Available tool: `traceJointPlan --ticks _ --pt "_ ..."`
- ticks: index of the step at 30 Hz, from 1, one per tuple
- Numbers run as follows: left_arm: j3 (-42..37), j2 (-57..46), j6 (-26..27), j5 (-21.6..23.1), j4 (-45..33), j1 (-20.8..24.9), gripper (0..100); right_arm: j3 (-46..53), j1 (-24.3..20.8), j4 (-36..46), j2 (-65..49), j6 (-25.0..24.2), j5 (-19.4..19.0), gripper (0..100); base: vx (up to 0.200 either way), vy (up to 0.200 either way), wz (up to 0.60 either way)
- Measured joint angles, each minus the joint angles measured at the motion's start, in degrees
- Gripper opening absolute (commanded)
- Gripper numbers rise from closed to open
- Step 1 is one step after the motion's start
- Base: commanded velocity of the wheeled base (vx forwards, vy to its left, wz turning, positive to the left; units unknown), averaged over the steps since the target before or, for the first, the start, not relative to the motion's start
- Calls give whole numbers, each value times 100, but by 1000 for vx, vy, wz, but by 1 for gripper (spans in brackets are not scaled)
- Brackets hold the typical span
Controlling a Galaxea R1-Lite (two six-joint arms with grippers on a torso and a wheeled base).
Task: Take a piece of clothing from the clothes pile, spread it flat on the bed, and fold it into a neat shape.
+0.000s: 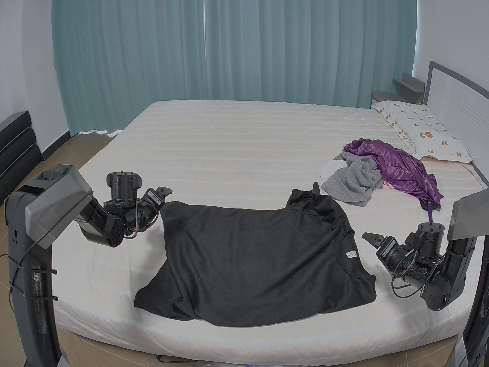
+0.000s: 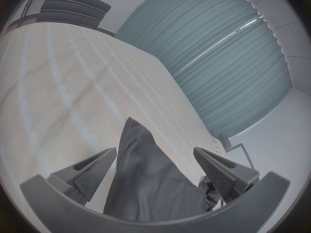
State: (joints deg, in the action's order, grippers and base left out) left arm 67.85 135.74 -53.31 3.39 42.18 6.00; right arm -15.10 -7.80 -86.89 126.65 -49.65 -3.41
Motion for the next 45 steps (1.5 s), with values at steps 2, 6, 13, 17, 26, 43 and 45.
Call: traceJointPlan --ticks 2,6,13,17,26,43,45 --pt "378 254 33 -16 -63 -38 100 0 0 -1 6 0 0 100 0 0 0" --pt "1046 651 71 -30 -310 -74 100 0 -5 -1 11 -2 0 100 0 0 0" --pt "2057 1232 90 -50 -942 -85 100 0 -24 -1 20 0 0 100 0 0 0" --pt "2531 1492 100 -66 -1237 -85 100 6 -66 -1 33 0 7 100 0 0 0" --pt "2892 1796 100 -118 -1329 -93 0 9 -115 -91 105 0 18 100 0 0 0" --pt "4141 1853 572 -563 -1476 -223 0 -22 -79 -211 138 -10 60 100 0 0 0" --pt "4295 1872 599 -571 -1536 -230 0 -22 -74 -208 139 -10 62 100 0 0 0"
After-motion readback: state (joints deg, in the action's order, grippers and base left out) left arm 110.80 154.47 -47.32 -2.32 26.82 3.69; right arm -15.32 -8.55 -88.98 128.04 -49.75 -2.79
